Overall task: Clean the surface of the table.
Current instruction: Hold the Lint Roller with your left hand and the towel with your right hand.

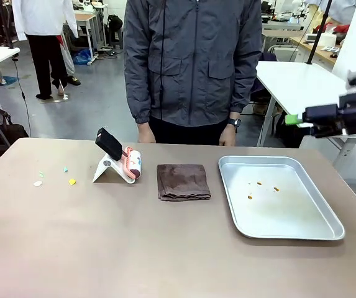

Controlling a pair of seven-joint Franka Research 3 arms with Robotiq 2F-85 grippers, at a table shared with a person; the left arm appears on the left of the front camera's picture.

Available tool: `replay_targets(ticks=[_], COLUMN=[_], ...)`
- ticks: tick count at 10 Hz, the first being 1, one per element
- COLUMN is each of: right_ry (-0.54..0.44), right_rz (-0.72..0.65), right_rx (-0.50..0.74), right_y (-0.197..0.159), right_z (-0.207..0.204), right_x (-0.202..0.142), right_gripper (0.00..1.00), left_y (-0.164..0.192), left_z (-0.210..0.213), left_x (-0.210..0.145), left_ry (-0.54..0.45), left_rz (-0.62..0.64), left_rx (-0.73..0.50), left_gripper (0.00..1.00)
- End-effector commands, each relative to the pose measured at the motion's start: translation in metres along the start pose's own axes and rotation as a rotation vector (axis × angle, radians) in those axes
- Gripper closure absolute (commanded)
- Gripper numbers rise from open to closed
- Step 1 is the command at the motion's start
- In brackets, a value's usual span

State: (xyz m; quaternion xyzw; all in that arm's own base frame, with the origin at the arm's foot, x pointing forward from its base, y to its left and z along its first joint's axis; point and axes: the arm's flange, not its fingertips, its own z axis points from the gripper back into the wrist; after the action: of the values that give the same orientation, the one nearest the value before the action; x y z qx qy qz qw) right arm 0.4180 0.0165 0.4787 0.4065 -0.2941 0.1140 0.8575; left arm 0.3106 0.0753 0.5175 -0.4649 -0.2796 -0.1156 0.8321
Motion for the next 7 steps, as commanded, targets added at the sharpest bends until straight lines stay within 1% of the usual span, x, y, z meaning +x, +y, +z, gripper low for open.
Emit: replay_targets(ticks=[1,2,3,4,5,6,7], right_ry=[0.249,0.348,0.454,0.537,0.587,0.639,0.683], right_rz=[0.043,0.044,0.048,0.025,-0.015,-0.023,-0.06], right_rx=[-0.063,-0.086,-0.092,-0.081,-0.086,-0.08,-0.079], right_y=[0.019,0.027,0.035,0.041,0.046,0.05,0.053], right_z=[-0.012,-0.03,-0.057,-0.086,-0.119,-0.15,-0.181], right_x=[0.056,0.082,0.109,0.129,0.143,0.149,0.152], right_gripper=[0.0,0.0,0.0,0.0,0.0,0.0,0.0], left_y=[-0.022,-0.027,-0.027,-0.024,-0.019,-0.014,-0.008], left_z=[-0.048,-0.073,-0.091,-0.102,-0.105,-0.105,-0.104], left_x=[0.028,0.038,0.043,0.045,0.045,0.046,0.047], left_ry=[0.071,0.108,0.151,0.174,0.175,0.174,0.162], left_rz=[-0.033,-0.043,-0.039,-0.025,-0.012,-0.002,0.003], left_rx=[0.081,0.119,0.135,0.144,0.136,0.128,0.123], left_gripper=[0.0,0.0,0.0,0.0,0.0,0.0,0.0])
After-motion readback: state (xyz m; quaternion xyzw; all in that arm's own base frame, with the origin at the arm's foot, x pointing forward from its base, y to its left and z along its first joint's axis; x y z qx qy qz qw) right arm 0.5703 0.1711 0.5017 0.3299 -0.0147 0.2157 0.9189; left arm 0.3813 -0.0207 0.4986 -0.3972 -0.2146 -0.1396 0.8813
